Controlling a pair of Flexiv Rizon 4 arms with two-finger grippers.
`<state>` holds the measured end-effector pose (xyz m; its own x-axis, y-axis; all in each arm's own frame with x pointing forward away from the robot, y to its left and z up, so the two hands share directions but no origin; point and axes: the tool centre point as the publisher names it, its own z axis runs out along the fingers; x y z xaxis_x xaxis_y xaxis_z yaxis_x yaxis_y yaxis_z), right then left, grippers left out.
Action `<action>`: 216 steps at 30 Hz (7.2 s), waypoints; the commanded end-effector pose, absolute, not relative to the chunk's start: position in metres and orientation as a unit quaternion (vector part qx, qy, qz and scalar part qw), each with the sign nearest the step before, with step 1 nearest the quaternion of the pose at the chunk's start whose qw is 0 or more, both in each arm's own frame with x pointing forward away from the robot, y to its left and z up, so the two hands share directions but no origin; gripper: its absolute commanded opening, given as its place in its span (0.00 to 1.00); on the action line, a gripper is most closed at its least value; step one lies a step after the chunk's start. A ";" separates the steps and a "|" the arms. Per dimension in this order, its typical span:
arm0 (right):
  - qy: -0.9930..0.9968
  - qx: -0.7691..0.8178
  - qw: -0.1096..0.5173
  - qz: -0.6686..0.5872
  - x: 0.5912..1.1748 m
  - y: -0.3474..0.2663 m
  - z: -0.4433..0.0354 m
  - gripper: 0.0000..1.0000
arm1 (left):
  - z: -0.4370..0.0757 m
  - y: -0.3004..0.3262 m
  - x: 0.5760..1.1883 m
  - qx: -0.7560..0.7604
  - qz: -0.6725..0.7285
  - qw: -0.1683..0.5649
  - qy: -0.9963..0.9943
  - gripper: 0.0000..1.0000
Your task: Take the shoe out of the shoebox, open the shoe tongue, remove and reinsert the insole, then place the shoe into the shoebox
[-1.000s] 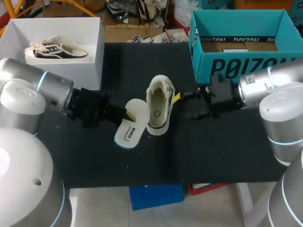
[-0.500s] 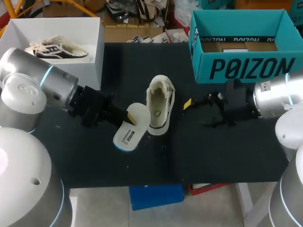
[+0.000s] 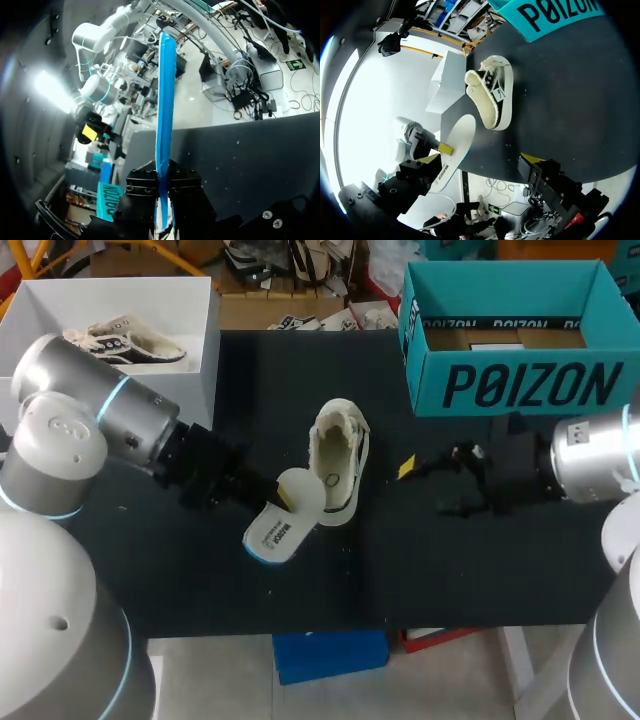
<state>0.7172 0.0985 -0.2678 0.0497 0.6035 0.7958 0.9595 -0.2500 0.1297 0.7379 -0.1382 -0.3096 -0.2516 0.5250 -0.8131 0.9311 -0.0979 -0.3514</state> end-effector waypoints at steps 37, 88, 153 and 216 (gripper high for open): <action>-0.568 -0.688 0.229 -0.390 0.717 0.098 -0.268 1.00 | -0.343 -0.186 0.815 0.637 -0.434 0.142 0.622 0.00; -0.568 -0.688 0.229 -0.390 0.717 0.098 -0.268 1.00 | -0.373 -0.204 0.874 0.608 -0.368 0.161 0.685 0.28; -0.568 -0.688 0.229 -0.390 0.717 0.098 -0.268 1.00 | -0.363 -0.192 0.830 0.632 -0.386 0.164 0.652 0.00; -0.568 -0.688 0.229 -0.390 0.717 0.098 -0.268 1.00 | -0.353 -0.188 0.850 0.621 -0.387 0.176 0.658 0.49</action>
